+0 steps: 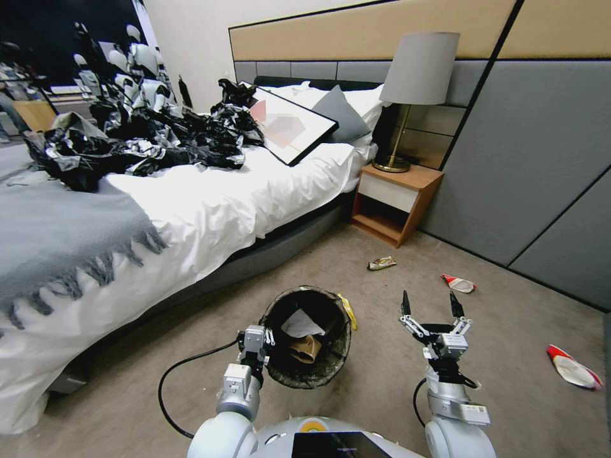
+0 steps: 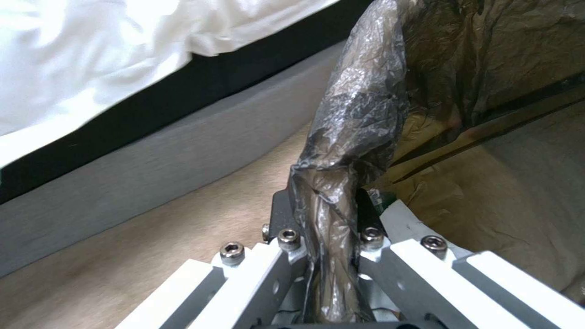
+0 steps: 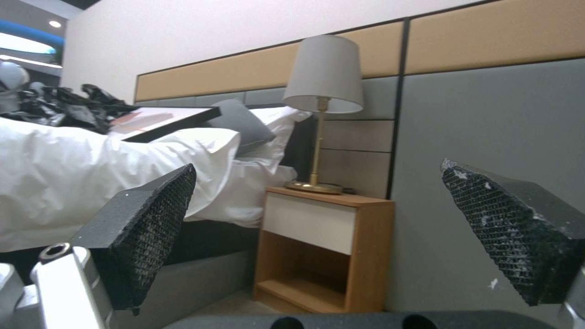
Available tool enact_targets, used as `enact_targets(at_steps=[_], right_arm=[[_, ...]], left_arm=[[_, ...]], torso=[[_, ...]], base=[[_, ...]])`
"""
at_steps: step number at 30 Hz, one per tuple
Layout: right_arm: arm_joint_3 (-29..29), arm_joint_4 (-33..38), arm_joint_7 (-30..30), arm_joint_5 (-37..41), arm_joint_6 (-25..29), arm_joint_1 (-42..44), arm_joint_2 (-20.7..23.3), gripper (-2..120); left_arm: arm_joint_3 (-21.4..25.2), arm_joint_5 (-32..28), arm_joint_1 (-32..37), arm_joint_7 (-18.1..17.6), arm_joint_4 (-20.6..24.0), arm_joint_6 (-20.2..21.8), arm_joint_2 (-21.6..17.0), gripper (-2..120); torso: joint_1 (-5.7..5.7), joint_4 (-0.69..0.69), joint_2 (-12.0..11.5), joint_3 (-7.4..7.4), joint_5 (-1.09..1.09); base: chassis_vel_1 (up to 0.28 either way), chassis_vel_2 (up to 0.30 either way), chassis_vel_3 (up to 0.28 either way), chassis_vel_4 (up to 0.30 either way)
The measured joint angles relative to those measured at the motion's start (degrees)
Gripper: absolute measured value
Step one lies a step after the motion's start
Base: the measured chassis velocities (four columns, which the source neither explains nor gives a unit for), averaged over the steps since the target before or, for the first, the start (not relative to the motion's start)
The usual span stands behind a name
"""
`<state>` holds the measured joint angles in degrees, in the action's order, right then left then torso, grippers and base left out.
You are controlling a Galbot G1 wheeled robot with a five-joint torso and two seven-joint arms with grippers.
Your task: Pick up the trash bin, then pick up the garbage from the floor and place it into the trash bin.
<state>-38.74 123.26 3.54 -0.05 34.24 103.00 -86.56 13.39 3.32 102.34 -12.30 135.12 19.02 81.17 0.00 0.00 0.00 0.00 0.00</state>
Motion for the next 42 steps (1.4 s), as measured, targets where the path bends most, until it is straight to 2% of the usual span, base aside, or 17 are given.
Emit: enact_targets(at_steps=[42], right_arm=[[-0.58, -0.51, -0.28, 0.22, -0.45, -1.23, 0.22, 100]], left_arm=[[-0.62, -0.91, -0.19, -1.43, 0.49, 0.39, -0.32, 0]], torso=[[0.0, -0.01, 0.01, 0.0, 0.0]], base=[[-0.119, -0.115, -0.124, -0.12]])
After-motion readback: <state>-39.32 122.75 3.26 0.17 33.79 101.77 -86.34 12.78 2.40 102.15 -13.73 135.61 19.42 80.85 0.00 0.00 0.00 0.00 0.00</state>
